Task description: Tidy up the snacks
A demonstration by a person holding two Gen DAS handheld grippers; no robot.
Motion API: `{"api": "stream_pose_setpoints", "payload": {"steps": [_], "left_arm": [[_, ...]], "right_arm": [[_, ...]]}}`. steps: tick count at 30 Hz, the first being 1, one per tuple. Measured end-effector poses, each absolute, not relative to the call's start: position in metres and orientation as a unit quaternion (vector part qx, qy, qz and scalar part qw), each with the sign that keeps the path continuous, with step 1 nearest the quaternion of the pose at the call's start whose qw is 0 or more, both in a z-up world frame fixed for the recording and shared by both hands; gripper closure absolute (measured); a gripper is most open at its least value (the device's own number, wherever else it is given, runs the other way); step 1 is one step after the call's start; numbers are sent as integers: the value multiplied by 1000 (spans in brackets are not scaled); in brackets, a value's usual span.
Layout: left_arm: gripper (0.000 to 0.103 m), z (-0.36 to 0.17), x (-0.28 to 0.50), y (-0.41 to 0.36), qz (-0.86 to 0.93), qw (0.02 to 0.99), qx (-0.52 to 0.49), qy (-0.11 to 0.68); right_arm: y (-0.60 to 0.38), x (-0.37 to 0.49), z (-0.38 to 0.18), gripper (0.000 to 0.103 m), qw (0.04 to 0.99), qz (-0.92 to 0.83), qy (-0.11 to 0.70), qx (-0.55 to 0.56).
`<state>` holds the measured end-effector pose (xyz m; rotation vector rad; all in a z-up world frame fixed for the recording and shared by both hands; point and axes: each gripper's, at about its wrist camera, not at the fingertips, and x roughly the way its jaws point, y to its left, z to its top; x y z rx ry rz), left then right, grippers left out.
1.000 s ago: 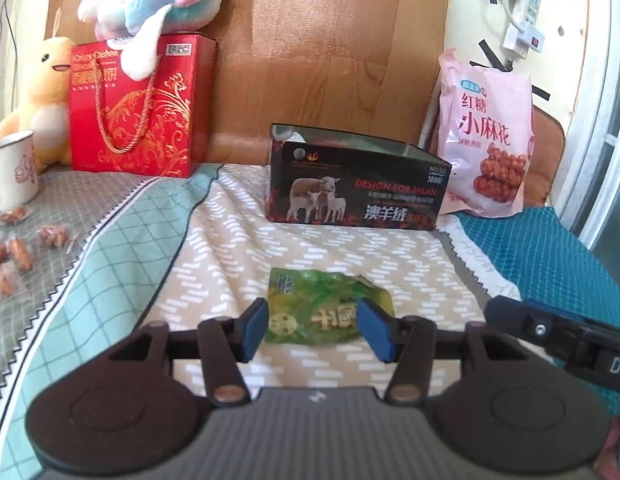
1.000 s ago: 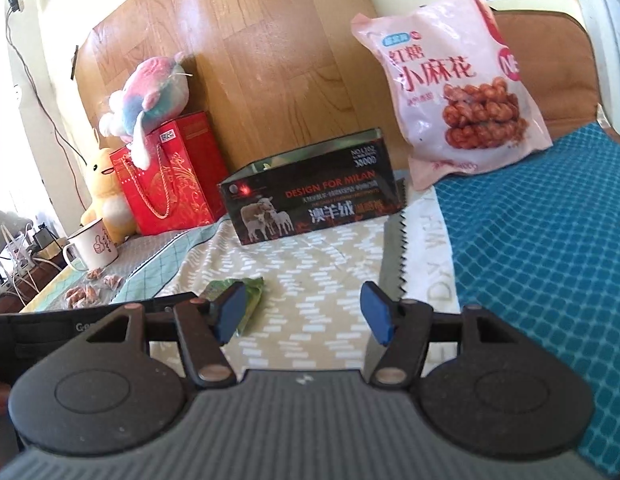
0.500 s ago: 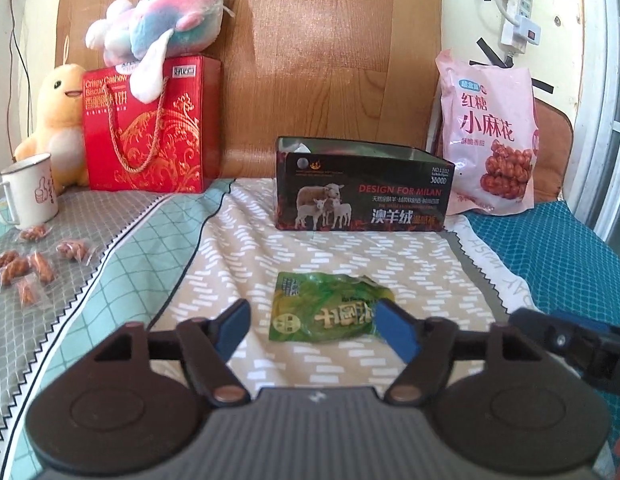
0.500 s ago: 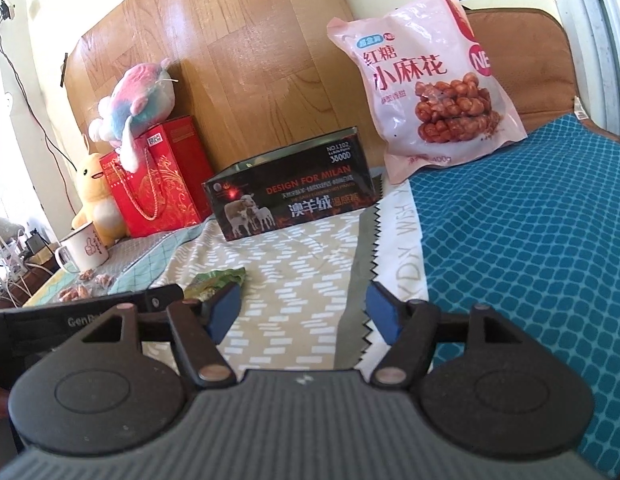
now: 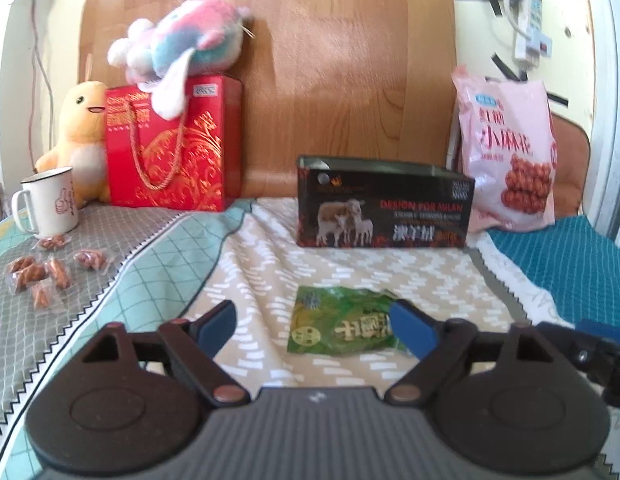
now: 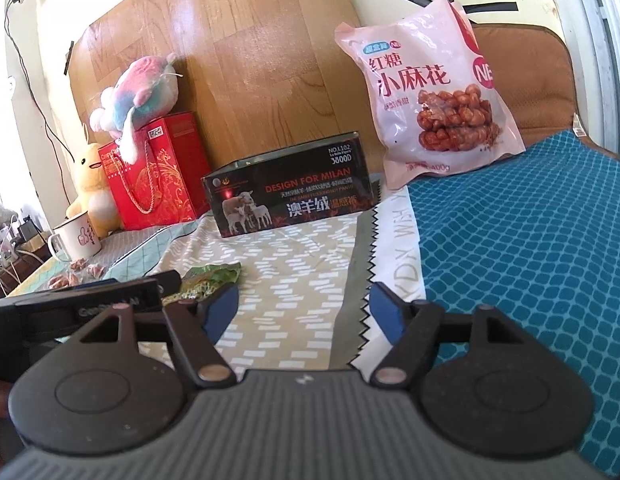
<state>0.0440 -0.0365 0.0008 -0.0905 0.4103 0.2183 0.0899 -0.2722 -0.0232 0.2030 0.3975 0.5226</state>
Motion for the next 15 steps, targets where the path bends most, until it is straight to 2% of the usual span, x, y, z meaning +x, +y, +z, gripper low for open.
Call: {"api": "stream_pose_setpoints", "payload": {"steps": [3, 6, 9, 15], "left_arm": [[3, 2, 35, -33, 114, 977, -55, 173], [0, 5, 28, -32, 123, 980, -57, 148], [0, 7, 21, -36, 135, 982, -49, 124], [0, 10, -2, -47, 170, 984, -27, 48]], "right_arm": [[-272, 90, -23, 29, 943, 252, 191, 101], [-275, 88, -24, 29, 944, 252, 183, 105], [-277, 82, -23, 24, 947, 248, 169, 112], [-274, 80, -23, 24, 950, 241, 169, 108]]}}
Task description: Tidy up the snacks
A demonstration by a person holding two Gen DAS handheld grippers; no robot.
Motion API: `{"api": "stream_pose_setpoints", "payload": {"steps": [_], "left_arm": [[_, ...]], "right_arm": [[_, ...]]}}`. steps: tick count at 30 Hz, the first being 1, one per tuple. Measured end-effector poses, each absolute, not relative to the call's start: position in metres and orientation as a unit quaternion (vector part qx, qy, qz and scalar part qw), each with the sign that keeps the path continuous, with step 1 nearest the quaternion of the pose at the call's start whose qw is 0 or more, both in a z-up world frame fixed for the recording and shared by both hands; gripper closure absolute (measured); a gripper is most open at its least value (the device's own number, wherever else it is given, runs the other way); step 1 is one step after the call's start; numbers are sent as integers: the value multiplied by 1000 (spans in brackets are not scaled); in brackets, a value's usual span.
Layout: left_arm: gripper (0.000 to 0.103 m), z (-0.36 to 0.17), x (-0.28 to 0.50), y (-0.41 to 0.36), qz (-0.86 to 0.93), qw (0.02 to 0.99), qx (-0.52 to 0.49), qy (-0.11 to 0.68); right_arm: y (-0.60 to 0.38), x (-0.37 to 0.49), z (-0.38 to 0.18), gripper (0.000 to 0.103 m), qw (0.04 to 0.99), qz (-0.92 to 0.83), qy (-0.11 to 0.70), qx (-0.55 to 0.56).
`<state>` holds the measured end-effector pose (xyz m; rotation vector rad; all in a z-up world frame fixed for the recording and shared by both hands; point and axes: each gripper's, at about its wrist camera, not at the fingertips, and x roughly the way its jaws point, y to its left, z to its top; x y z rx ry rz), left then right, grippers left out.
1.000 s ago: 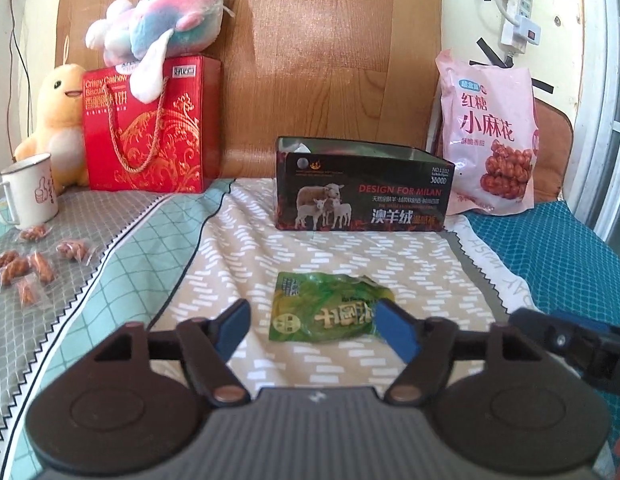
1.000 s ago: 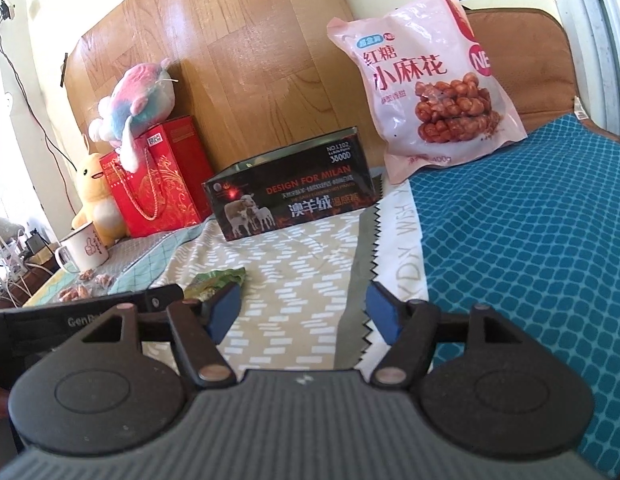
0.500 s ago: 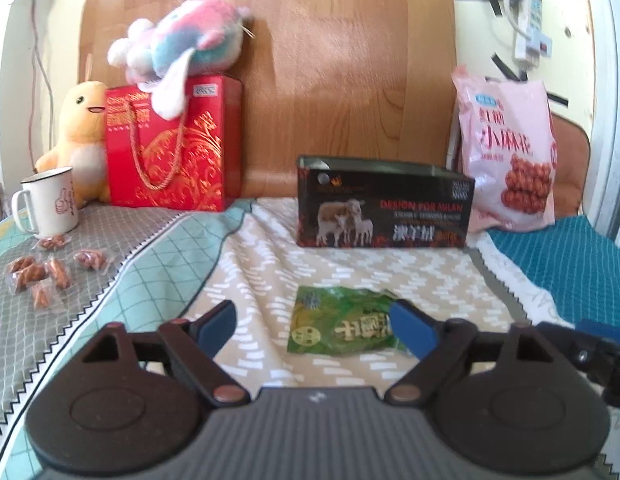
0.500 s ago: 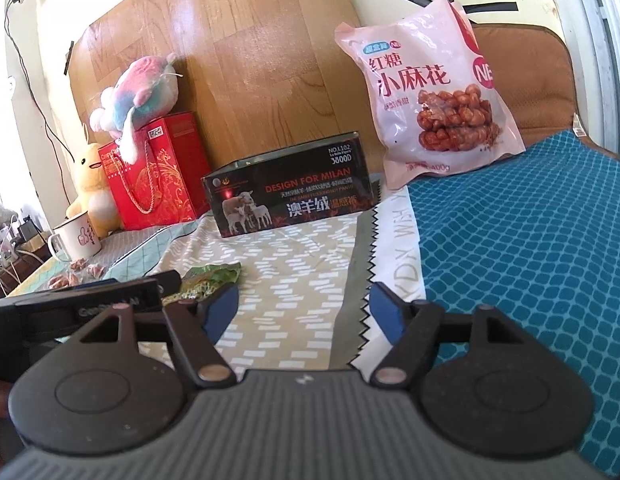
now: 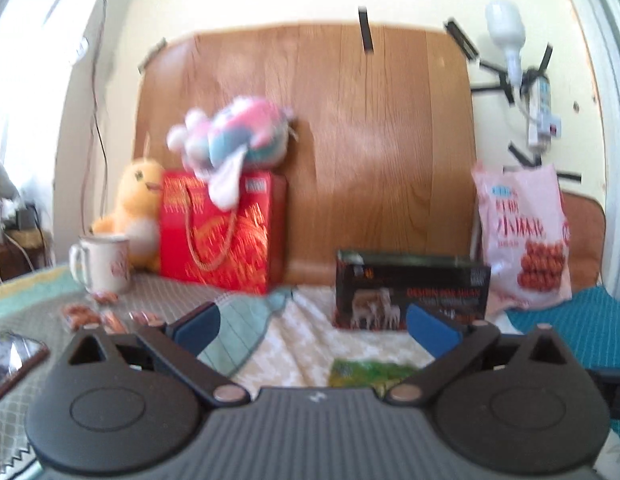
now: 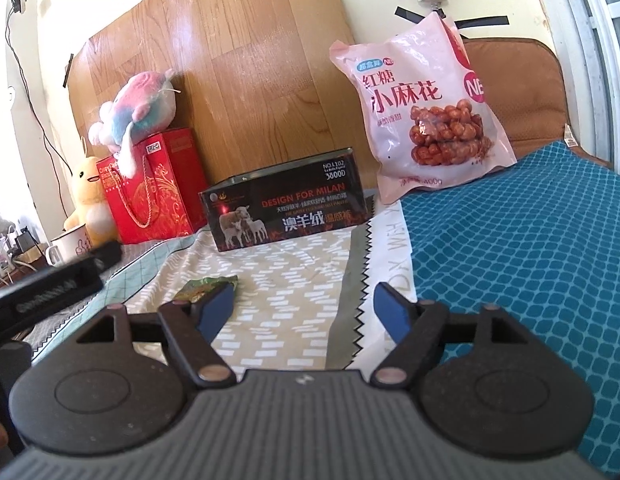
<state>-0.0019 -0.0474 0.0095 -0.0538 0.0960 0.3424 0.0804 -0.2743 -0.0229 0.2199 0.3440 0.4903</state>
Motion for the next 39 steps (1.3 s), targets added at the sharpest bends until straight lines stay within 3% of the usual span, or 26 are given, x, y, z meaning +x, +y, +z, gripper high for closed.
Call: {"api": "stream_pose_setpoints", "payload": {"steps": [4, 39], "left_arm": [[0, 12, -8, -56, 173, 984, -8, 28], [0, 9, 5, -35, 162, 981, -63, 90]], "right_arm": [[-277, 78, -23, 20, 950, 243, 163, 111], [-274, 79, -24, 13, 941, 269, 175, 108]]}}
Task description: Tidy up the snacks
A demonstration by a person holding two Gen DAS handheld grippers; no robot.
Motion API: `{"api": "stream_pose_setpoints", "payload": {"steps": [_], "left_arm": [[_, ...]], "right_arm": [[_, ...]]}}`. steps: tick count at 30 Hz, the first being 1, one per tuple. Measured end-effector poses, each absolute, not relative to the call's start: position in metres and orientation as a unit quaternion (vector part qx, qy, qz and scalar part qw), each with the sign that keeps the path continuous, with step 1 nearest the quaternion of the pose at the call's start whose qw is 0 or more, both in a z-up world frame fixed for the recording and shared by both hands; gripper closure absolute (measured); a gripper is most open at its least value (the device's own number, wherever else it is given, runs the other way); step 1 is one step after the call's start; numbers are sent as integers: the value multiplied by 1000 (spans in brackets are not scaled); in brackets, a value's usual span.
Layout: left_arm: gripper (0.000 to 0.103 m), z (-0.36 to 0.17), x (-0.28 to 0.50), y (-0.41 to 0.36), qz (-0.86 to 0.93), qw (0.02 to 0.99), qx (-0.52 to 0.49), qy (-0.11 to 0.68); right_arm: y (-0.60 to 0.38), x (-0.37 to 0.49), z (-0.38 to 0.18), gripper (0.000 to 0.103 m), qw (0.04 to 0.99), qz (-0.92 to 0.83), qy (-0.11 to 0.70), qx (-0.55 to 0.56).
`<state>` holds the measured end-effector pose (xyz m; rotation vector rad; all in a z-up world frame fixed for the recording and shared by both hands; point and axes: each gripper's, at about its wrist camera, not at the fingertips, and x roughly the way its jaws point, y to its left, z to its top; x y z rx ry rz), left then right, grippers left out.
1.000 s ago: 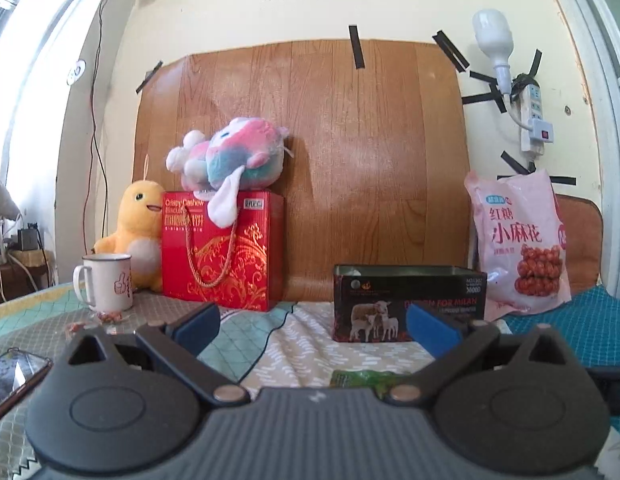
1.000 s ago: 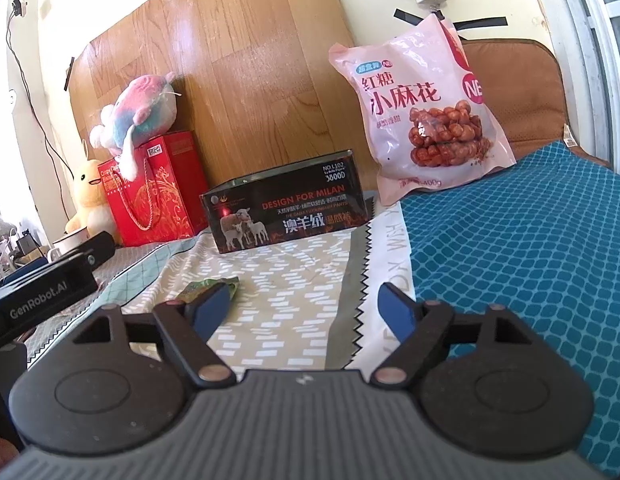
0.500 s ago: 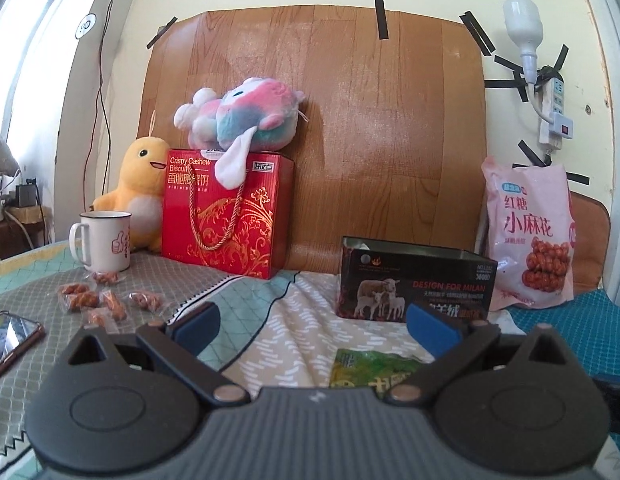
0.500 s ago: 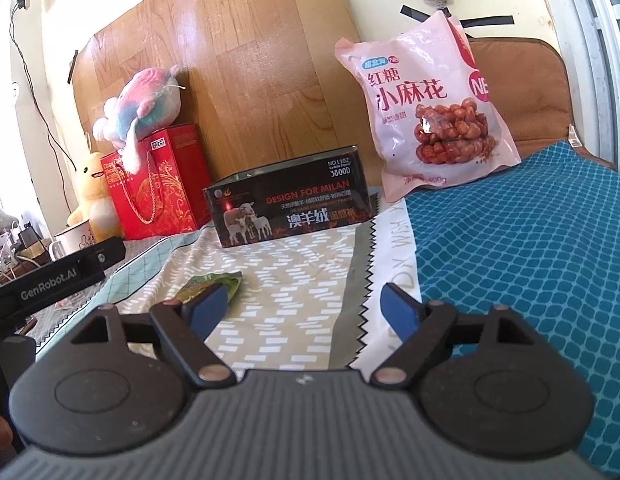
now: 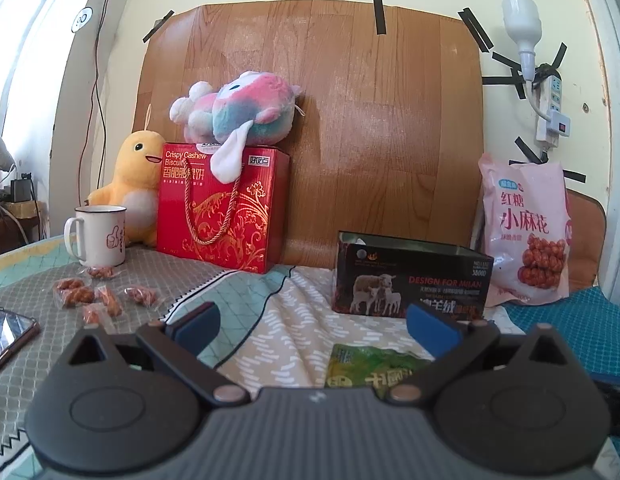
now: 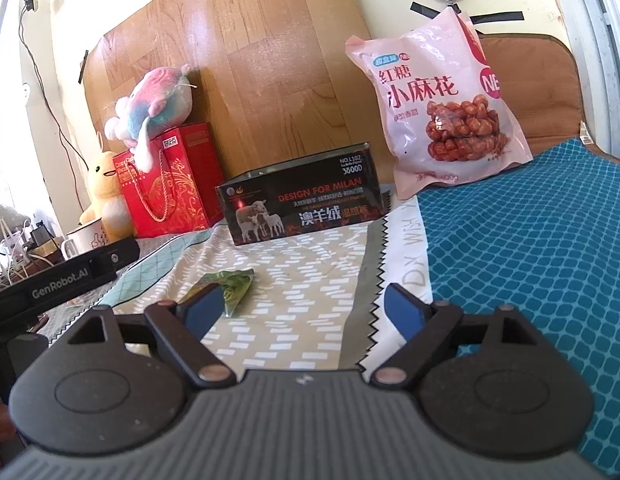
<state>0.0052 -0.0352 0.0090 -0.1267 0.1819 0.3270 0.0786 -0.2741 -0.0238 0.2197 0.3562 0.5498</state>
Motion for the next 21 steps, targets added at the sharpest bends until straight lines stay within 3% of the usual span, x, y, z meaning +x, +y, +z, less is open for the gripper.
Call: {"api": "stream_pose_setpoints", "payload": {"steps": [21], "left_arm": [[0, 9, 6, -35, 160, 980, -67, 95]], "right_arm": [[-273, 78, -24, 13, 938, 277, 177, 107]]}}
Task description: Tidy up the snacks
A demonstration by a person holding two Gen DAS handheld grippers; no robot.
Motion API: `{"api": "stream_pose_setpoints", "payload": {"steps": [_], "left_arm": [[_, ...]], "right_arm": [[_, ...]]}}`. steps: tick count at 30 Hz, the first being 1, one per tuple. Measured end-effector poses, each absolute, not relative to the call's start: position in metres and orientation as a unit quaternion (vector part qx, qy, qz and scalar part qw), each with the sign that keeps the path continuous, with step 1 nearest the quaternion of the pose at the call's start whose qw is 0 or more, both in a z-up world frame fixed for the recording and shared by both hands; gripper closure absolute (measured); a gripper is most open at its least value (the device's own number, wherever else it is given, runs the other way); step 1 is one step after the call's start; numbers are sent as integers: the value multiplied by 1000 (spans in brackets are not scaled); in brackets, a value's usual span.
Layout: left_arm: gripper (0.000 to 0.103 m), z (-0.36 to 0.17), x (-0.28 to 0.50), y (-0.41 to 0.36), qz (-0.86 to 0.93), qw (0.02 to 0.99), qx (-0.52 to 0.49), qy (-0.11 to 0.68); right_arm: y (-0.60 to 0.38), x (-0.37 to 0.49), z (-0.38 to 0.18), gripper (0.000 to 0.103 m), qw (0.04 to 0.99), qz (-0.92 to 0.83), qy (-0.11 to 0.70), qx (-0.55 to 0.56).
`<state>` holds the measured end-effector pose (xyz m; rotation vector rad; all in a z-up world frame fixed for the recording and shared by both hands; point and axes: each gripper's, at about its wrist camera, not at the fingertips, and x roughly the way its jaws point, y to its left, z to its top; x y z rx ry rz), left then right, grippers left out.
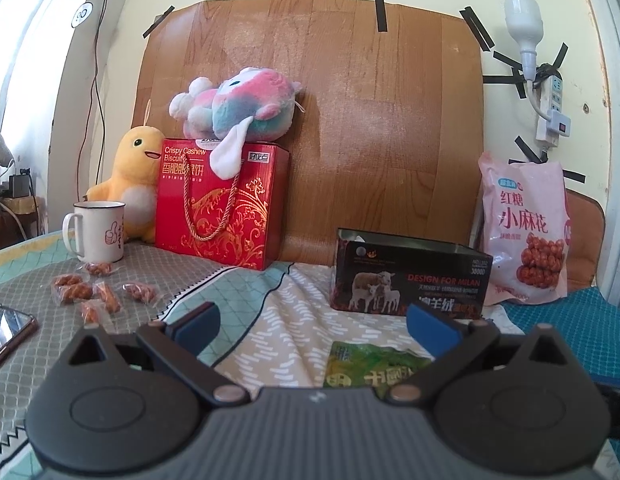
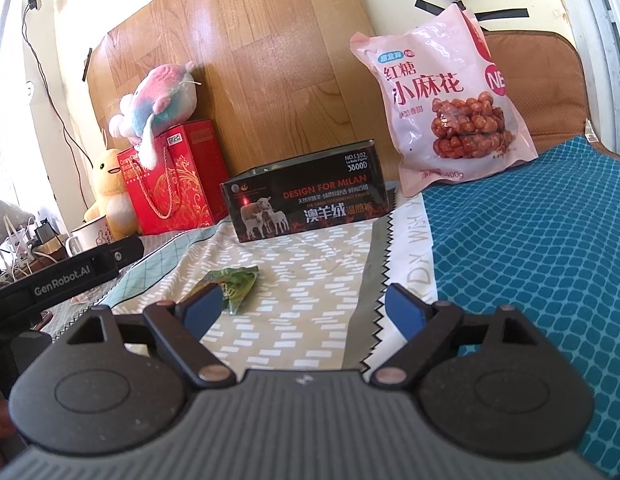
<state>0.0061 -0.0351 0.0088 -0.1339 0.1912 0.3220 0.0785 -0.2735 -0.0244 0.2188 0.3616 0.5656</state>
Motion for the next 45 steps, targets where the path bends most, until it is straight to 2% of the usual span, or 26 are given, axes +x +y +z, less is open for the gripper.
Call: {"api": "stream_pose_setpoints", "payload": {"steps": [45], "left_arm": [[0, 8, 4, -35, 156, 980, -68, 99]], "right_arm": [[-270, 81, -25, 12, 935, 286, 184, 98]]}}
